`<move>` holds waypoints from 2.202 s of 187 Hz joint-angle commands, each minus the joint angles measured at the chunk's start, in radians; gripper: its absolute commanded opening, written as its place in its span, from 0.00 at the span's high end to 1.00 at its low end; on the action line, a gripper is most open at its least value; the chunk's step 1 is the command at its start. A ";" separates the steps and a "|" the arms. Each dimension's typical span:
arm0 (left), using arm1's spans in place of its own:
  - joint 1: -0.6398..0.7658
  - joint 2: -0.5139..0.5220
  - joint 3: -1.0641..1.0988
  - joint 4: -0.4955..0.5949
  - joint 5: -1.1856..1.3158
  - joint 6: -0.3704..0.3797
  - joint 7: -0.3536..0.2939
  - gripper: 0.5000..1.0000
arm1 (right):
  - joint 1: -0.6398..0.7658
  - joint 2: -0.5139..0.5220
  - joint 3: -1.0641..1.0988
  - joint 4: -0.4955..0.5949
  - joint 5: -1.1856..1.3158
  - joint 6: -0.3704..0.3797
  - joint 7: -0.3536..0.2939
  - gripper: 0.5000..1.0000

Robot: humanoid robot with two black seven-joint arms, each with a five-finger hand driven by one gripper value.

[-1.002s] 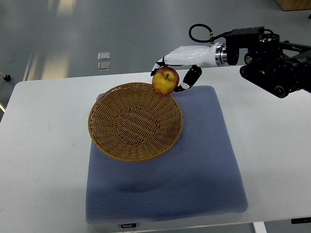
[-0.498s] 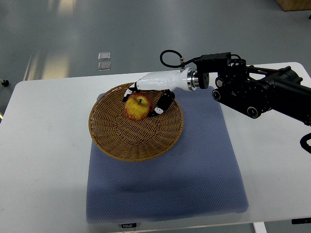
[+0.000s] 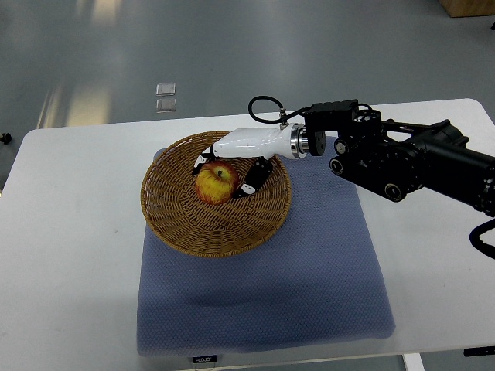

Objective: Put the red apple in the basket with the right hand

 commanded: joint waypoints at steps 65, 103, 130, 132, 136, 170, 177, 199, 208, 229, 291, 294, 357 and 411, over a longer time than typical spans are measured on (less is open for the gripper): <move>0.000 0.000 0.000 0.000 0.001 0.000 0.000 0.00 | -0.002 0.005 0.015 0.001 0.011 -0.003 0.001 0.27; 0.000 0.000 0.000 -0.001 0.001 0.000 0.000 0.00 | -0.002 0.006 0.017 0.001 0.012 -0.003 0.001 0.26; 0.000 0.000 0.000 0.000 -0.001 0.000 0.000 0.00 | 0.001 0.002 0.018 0.003 0.015 -0.003 0.001 0.22; 0.000 0.000 0.000 0.000 0.001 0.000 0.000 0.00 | 0.003 0.002 0.018 0.003 0.015 -0.003 0.001 0.22; 0.000 0.000 0.000 0.000 -0.001 0.000 0.000 0.00 | 0.004 -0.001 0.018 0.003 0.017 -0.003 0.001 0.21; 0.000 0.000 0.000 -0.001 -0.001 0.000 0.000 0.00 | 0.004 -0.026 0.106 0.000 0.018 -0.024 0.007 0.18; 0.000 0.000 0.000 0.000 0.001 0.000 0.000 0.00 | 0.004 -0.038 0.132 0.000 0.020 -0.024 0.007 0.17; 0.000 0.000 0.000 0.000 -0.001 0.000 0.000 0.00 | 0.003 -0.078 0.199 -0.003 0.055 -0.016 0.010 0.17; 0.000 0.000 0.000 0.000 -0.001 0.000 0.000 0.00 | 0.001 -0.084 0.221 -0.005 0.087 -0.016 0.010 0.17; 0.000 0.000 0.000 -0.001 -0.001 0.000 0.000 0.00 | -0.008 -0.084 0.300 -0.008 0.314 -0.016 0.010 0.17; 0.000 0.000 0.000 0.000 0.001 0.000 0.000 0.00 | -0.105 -0.067 0.349 -0.037 0.854 -0.022 0.004 0.17; 0.000 0.000 0.000 0.000 0.001 0.000 0.000 0.00 | -0.111 -0.066 0.349 -0.038 0.879 -0.024 0.004 0.17; 0.000 0.000 0.000 0.000 0.001 0.000 0.000 0.00 | -0.212 -0.050 0.392 -0.061 1.253 -0.024 0.000 0.17; 0.000 0.000 0.000 0.000 0.001 0.000 0.000 0.00 | -0.263 -0.050 0.418 -0.092 1.451 -0.018 -0.088 0.17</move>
